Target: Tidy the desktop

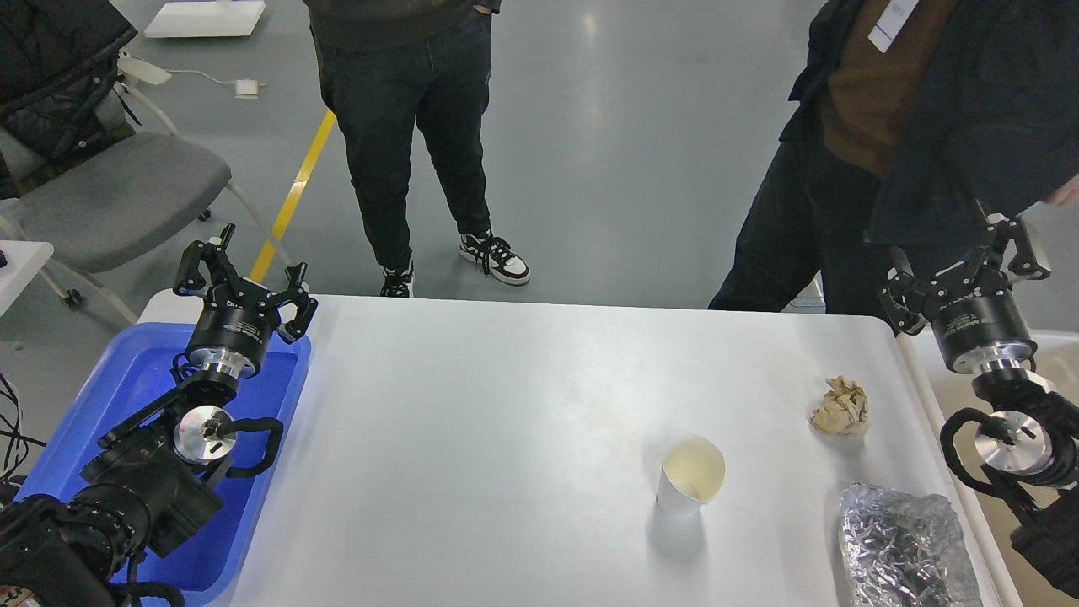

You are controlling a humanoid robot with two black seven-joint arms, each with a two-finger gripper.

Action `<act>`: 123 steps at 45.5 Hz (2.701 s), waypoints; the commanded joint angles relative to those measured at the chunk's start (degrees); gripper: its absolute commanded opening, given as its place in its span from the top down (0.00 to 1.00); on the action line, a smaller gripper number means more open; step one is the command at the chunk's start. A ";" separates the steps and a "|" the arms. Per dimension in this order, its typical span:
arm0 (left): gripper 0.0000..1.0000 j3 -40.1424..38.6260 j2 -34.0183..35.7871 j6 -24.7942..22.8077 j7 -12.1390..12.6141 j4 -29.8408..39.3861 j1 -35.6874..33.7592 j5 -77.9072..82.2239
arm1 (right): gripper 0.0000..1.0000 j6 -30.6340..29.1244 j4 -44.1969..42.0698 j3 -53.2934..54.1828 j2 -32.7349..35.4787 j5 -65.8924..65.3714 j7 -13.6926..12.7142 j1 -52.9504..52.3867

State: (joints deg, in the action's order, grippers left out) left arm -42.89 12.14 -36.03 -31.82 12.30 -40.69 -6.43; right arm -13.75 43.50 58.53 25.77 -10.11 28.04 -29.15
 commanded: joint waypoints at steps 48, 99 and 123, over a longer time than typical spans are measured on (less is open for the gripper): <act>0.00 0.00 -0.02 0.00 -0.09 0.00 0.00 0.01 | 0.00 -1.72 -0.78 0.09 -0.37 -0.17 3.16 0.50; 0.00 0.00 -0.02 0.00 -0.09 0.00 0.00 0.01 | 0.00 -1.02 -1.84 -20.19 10.70 -18.97 2.99 -15.31; 0.00 0.00 -0.02 0.00 -0.09 0.00 0.00 0.01 | 0.00 -1.11 3.69 -62.12 14.93 -57.55 8.25 -42.65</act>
State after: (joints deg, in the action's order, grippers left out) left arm -42.89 12.13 -36.04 -31.90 12.30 -40.69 -6.41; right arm -14.86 44.17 10.15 39.95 -49.33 31.94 -62.36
